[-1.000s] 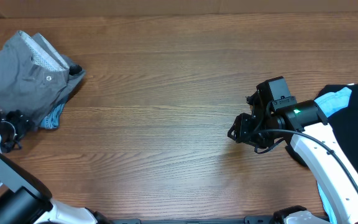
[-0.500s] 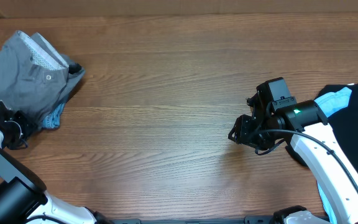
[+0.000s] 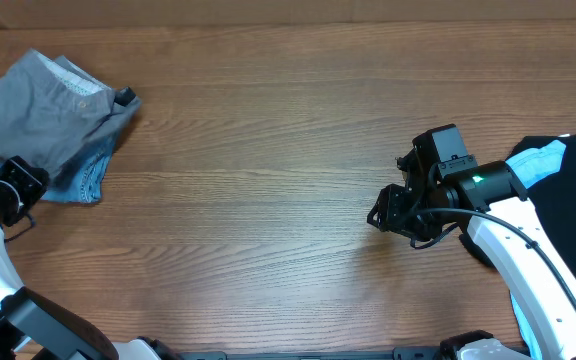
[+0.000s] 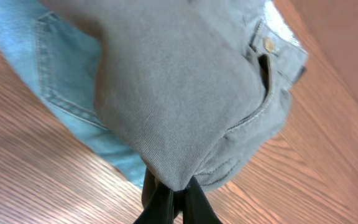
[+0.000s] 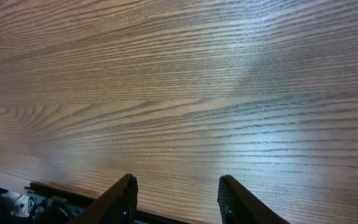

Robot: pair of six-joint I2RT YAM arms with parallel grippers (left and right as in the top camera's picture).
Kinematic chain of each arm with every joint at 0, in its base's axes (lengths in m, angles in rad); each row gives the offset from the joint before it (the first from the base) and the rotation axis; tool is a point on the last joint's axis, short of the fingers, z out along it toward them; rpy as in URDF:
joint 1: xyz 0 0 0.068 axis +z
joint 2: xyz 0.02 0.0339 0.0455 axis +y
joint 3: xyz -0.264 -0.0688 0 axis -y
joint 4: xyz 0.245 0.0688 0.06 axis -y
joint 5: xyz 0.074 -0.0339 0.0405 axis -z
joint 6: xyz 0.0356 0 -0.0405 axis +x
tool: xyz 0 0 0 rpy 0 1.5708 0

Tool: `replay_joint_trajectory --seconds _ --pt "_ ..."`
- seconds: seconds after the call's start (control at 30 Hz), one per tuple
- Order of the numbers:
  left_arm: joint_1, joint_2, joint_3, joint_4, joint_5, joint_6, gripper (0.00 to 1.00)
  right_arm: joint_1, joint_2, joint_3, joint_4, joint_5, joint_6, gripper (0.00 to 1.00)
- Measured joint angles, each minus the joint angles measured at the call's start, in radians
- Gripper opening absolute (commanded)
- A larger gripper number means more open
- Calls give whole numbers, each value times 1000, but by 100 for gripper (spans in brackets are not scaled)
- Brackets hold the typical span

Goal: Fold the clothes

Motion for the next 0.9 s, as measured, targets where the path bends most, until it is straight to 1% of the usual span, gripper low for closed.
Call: replay_joint_trajectory --seconds 0.17,0.23,0.33,0.43,0.5,0.53,0.6,0.63,0.77,0.83,0.9 --pt "-60 14 0 -80 -28 -19 11 0 0 0 3 0 0 46" --pt "-93 27 0 -98 -50 -19 31 0 0 0 4 0 0 46" --pt "-150 60 0 -137 -85 -24 38 0 0 0 4 0 0 46" --pt "-163 66 0 -148 -96 -24 40 0 0 0 0 0 0 46" --pt "-159 64 11 -179 -99 -23 36 0 0 0 0 0 0 47" --pt "-153 56 35 -205 -103 -22 29 0 0 0 2 0 0 47" --pt "-147 27 81 -219 -111 -22 11 0 0 0 7 0 0 47" --pt "-146 9 105 -217 -115 -24 4 0 0 0 11 0 0 47" --pt "-145 -94 202 -99 -171 -18 4 0 0 0 16 0 0 47" --pt "-145 -122 214 -22 -220 -18 4 0 0 0 18 0 0 47" --pt "-145 -113 209 45 -262 -17 4 0 0 0 23 0 -1 47"
